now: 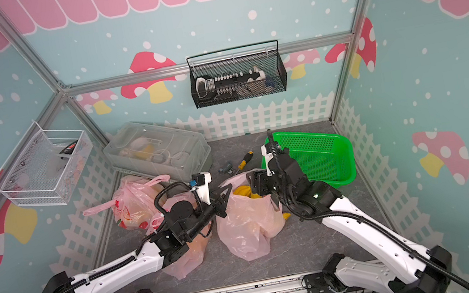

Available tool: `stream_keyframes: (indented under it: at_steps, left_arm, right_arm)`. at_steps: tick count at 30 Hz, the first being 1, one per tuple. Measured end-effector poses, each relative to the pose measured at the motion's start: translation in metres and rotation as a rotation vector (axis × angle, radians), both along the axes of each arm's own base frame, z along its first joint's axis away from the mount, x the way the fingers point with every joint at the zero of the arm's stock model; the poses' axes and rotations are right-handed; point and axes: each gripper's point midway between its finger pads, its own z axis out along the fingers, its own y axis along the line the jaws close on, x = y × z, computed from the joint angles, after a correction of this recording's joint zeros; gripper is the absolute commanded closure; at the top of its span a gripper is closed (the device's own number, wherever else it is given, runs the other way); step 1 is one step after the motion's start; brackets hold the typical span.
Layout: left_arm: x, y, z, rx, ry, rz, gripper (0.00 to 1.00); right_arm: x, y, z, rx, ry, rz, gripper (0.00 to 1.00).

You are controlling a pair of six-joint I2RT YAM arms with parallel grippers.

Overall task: Place the banana into a plastic bag & tie a knot
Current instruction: Place the banana into the plastic bag.

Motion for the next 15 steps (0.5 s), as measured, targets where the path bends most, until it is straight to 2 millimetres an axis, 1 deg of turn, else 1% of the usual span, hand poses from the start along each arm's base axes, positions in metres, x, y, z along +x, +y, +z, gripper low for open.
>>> stream_keyframes:
  at_steps: [2,4,6,9,11,15]
  left_arm:
    - [0.002,0.005,-0.011,0.021,0.021,0.009,1.00]
    - [0.001,0.005,-0.016,0.029,0.035,0.001,1.00]
    - [0.004,0.009,-0.019,0.034,0.047,0.011,1.00]
    - [0.009,0.015,-0.023,0.042,0.060,0.028,1.00]
    - [0.012,0.017,-0.027,0.050,0.072,0.035,1.00]
    - [0.026,0.025,-0.036,0.074,0.105,0.057,1.00]
  right_arm:
    - [-0.003,-0.015,0.004,-0.028,-0.019,-0.014,0.26]
    - [-0.005,-0.024,-0.003,-0.065,-0.011,-0.016,0.27]
    - [-0.007,-0.027,-0.016,-0.102,0.012,-0.007,0.27]
    - [-0.011,-0.025,-0.035,-0.135,0.047,0.037,0.27]
    - [-0.015,-0.021,-0.043,-0.145,0.061,0.069,0.27]
    - [-0.020,-0.013,-0.045,-0.152,0.059,0.145,0.27]
